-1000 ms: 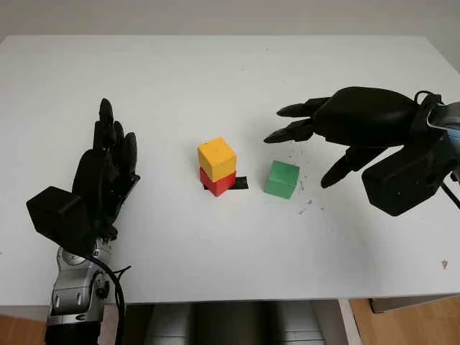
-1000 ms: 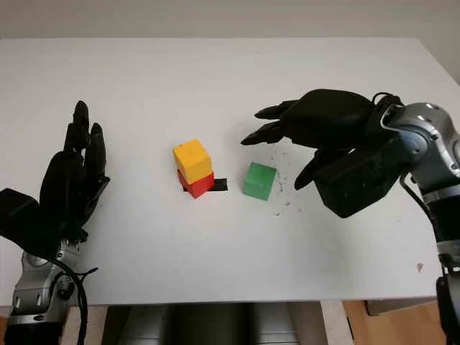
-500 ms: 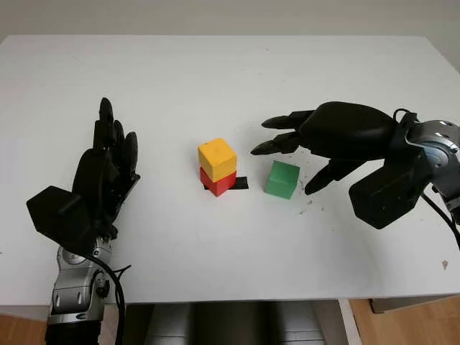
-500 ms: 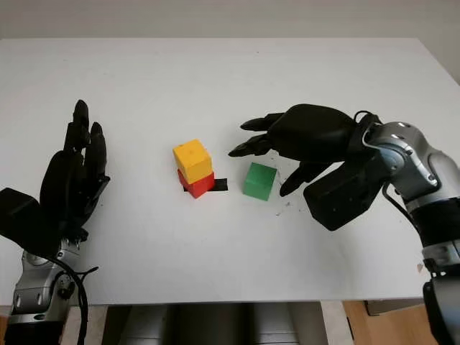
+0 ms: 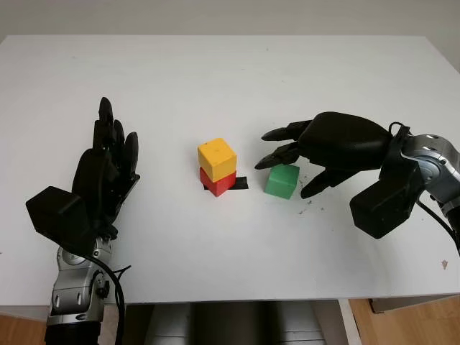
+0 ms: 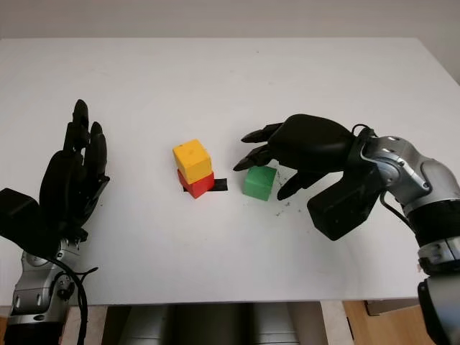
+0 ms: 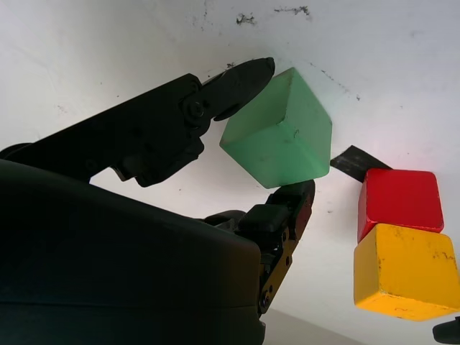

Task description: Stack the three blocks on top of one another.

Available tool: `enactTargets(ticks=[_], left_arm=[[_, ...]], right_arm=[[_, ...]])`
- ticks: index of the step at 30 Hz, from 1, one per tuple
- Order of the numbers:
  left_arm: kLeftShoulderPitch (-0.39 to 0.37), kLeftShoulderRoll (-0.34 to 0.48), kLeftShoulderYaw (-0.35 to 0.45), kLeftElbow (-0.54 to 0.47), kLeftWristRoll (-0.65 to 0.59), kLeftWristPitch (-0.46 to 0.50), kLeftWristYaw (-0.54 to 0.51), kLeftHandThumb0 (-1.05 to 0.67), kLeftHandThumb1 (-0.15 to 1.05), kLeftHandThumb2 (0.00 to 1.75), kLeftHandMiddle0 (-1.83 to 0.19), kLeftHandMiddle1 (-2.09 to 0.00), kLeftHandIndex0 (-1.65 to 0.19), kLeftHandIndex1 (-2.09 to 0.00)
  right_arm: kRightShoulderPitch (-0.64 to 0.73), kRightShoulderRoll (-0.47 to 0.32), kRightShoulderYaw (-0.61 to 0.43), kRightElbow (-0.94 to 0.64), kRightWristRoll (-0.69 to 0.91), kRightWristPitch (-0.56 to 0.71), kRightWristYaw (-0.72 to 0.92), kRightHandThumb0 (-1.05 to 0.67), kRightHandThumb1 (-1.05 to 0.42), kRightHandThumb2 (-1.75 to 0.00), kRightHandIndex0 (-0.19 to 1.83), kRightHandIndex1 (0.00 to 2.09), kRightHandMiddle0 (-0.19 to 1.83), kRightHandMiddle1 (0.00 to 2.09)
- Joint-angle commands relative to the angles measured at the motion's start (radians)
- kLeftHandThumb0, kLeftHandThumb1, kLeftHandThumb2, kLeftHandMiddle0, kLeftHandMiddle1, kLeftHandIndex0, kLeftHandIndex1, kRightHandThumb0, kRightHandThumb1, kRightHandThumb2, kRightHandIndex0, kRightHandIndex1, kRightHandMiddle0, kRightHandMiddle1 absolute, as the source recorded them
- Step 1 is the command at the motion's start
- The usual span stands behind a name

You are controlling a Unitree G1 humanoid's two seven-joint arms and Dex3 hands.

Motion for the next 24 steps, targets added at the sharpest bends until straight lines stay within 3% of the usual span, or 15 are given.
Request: enactTargets(ticks=[1,8,9,12,16,24], left_arm=[[0.013,0.001,0.004,-0.025,-0.004,0.005,0.001,-0.77,1.05,0.49,0.19,0.0,0.19,0.0],[0.012,0.006,0.003,-0.026,0.001,0.011,0.002,-0.79,1.05,0.47,0.19,0.0,0.19,0.0],[0.012,0.008,0.002,-0.026,0.003,0.01,0.001,-0.79,1.05,0.47,0.19,0.0,0.19,0.0],[0.013,0.012,-0.001,-0.025,0.009,0.008,-0.002,-0.79,1.05,0.46,0.19,0.0,0.19,0.0],[0.011,0.012,-0.002,-0.023,0.017,0.008,0.0,-0.8,1.05,0.46,0.19,0.0,0.19,0.0],[0.011,0.002,-0.005,-0.024,0.02,0.009,0.013,-0.8,1.05,0.43,0.19,0.0,0.19,0.0]], right_arm=[[-0.022,-0.011,0.008,0.008,-0.01,-0.009,-0.011,-0.34,-0.81,-0.06,0.4,0.12,0.7,0.2],[-0.02,-0.004,0.01,0.013,-0.014,-0.011,-0.028,-0.31,-0.81,-0.05,0.44,0.12,0.81,0.28],[-0.022,-0.004,0.012,0.018,-0.02,-0.017,-0.04,-0.32,-0.81,-0.05,0.47,0.12,0.84,0.35],[-0.029,-0.007,0.015,0.027,-0.037,-0.032,-0.069,-0.33,-0.85,-0.06,0.52,0.09,0.7,0.85],[-0.05,0.0,0.016,0.068,-0.03,-0.042,-0.09,-0.35,-0.87,-0.06,0.54,0.08,0.61,1.13],[-0.082,0.043,-0.035,0.101,0.189,0.127,0.08,-0.33,-0.9,-0.06,0.49,0.04,0.47,1.3]])
